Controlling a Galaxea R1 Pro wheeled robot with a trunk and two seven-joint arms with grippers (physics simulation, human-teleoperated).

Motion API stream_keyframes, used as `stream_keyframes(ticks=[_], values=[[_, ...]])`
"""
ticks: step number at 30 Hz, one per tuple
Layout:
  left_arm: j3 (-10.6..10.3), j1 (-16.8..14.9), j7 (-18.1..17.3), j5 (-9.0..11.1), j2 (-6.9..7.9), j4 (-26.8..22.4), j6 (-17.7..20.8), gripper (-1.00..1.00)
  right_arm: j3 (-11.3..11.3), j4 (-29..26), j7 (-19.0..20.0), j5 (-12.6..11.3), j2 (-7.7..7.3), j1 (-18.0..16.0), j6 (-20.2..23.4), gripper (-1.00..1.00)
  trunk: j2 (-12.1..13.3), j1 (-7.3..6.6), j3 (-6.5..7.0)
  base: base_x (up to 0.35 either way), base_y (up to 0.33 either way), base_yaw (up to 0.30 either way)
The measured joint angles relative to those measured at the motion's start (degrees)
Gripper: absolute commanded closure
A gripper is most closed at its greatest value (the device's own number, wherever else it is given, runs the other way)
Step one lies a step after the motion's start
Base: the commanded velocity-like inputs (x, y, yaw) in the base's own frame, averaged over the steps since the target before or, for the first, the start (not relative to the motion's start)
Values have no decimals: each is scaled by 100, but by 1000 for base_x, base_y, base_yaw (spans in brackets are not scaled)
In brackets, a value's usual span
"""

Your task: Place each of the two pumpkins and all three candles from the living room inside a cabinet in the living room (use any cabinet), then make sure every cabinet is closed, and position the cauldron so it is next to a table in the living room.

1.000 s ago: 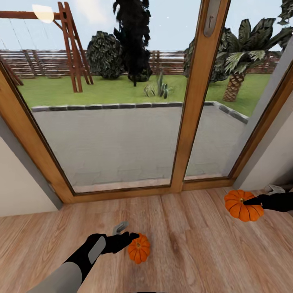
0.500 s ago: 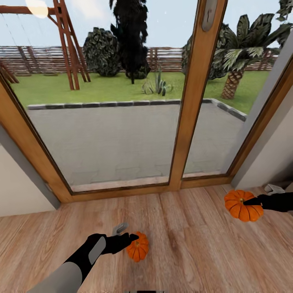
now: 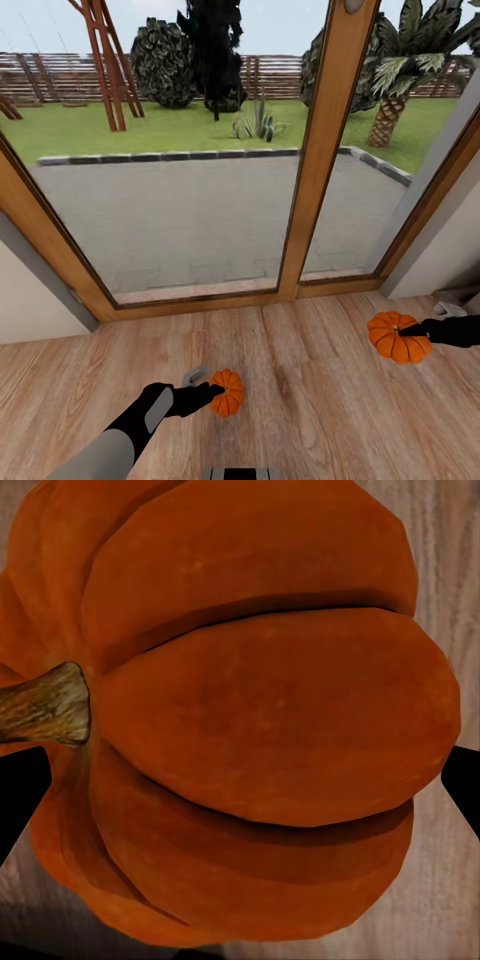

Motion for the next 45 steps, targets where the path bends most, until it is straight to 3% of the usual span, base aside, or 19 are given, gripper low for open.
stream_keyframes(ticks=[13, 19, 33, 38, 45], values=[[31, 0, -7, 13, 0, 4, -9, -100, 0, -2, 1, -5, 0, 0, 1, 100, -18, 33, -288, 0, 0, 0], [20, 0, -14, 12, -3, 69, -480, -100, -1, -3, 8, -7, 5, -2, 1, 100, -18, 33, -289, 0, 0, 0], [8, -14, 0, 8, -130, 145, -533, -100, 6, -7, 4, -5, 5, -2, 0, 100, -18, 33, -289, 0, 0, 0], [29, -526, 6, -3, -139, 633, -527, -100, 8, -14, 3, -7, 7, -2, 1, 100, -18, 33, -289, 0, 0, 0], [39, -775, 6, -12, -200, 863, -532, -100, 8, -14, 3, -6, 7, -2, 0, 100, -18, 33, -289, 0, 0, 0]])
